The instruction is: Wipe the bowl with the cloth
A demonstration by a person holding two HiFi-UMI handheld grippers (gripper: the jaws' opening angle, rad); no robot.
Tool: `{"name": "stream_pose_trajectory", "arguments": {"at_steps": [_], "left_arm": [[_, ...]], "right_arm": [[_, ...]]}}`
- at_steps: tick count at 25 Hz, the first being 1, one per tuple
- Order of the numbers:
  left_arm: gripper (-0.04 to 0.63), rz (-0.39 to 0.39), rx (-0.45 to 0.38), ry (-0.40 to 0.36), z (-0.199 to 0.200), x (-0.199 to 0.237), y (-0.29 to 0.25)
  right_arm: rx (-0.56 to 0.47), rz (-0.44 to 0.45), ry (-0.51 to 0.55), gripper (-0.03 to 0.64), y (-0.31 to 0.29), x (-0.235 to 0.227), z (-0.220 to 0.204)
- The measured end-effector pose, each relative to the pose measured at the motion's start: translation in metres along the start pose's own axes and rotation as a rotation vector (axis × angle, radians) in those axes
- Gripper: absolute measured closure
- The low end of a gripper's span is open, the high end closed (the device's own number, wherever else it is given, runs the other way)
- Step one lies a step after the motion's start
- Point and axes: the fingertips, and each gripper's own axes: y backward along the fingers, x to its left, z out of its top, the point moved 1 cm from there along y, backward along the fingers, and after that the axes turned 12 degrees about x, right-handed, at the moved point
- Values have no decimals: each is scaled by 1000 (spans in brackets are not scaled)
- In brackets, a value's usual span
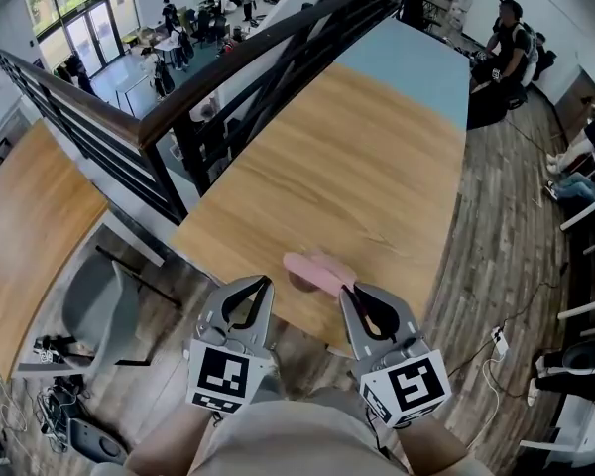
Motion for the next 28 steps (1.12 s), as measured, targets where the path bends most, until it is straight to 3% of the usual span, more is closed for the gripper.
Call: {"name": "stream_pose_trajectory", "arguments": {"at_steps": [11, 15, 18, 24, 28], "left_arm": [[592, -6, 37, 46, 4, -1, -29], [592, -8, 80, 94, -3, 0, -42], [591, -3, 66, 120, -2, 0, -49], [541, -23, 66, 193, -11, 4, -70], [525, -40, 116, 241, -29, 16, -103]], "right_arm": [[35, 26, -10, 603, -20, -35, -5], [46, 56, -9, 603, -32, -47, -11], [53, 69, -16, 603, -38, -54, -17], [84, 88, -26, 603, -55, -59, -30], [114, 94, -40, 603, -80, -70, -37]]}}
